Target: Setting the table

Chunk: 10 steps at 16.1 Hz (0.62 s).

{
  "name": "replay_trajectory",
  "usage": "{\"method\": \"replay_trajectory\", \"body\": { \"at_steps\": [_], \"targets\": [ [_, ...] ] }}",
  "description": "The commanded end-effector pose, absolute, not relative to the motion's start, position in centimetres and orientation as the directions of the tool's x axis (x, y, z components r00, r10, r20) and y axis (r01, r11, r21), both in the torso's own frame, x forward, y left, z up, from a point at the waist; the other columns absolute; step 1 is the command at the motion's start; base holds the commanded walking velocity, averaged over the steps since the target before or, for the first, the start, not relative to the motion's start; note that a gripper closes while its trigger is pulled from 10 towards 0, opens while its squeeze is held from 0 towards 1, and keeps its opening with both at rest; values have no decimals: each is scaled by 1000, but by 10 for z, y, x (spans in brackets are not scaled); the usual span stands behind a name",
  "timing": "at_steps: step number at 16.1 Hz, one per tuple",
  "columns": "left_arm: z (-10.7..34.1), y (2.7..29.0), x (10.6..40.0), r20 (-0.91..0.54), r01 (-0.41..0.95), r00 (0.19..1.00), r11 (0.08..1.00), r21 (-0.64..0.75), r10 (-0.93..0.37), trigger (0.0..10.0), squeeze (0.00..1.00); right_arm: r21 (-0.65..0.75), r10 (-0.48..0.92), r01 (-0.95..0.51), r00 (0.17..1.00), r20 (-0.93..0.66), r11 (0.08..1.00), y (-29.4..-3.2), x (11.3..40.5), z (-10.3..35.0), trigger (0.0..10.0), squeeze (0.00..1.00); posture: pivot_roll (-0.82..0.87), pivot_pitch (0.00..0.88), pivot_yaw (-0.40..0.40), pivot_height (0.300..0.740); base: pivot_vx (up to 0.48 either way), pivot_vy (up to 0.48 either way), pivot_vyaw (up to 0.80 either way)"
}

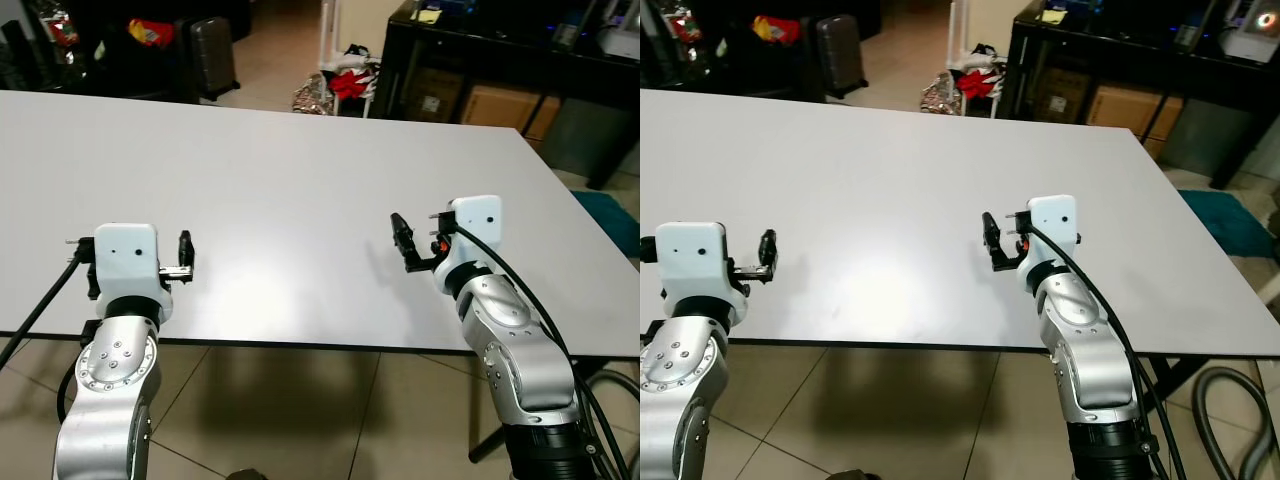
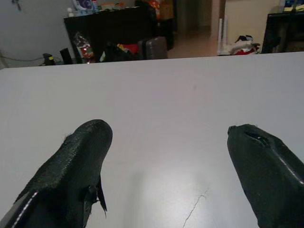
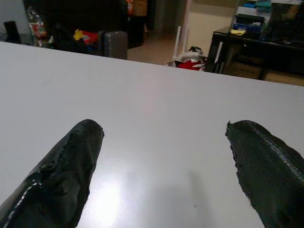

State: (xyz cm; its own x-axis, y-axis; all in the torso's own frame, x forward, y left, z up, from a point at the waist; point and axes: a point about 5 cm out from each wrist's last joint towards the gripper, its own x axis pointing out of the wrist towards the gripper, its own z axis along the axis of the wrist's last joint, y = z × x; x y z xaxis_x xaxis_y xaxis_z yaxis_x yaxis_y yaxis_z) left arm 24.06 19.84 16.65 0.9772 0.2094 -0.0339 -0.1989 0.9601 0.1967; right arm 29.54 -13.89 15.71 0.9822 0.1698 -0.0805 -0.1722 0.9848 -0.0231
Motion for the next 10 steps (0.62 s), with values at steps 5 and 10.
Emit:
{"method": "replay_trajectory", "body": {
  "at_steps": [5,10],
  "targets": [
    [167,197,244,-35,-176,982,963,204,187,10000,0,-4,268,-268,962,-47,963,-130,296,164,10000,0,-16,0,-52,740,0,256,124],
    [167,197,245,-32,-180,981,962,206,191,10000,0,-2,255,-255,966,-54,967,-132,297,161,10000,0,-13,0,-50,740,0,259,800]
  ]
}}
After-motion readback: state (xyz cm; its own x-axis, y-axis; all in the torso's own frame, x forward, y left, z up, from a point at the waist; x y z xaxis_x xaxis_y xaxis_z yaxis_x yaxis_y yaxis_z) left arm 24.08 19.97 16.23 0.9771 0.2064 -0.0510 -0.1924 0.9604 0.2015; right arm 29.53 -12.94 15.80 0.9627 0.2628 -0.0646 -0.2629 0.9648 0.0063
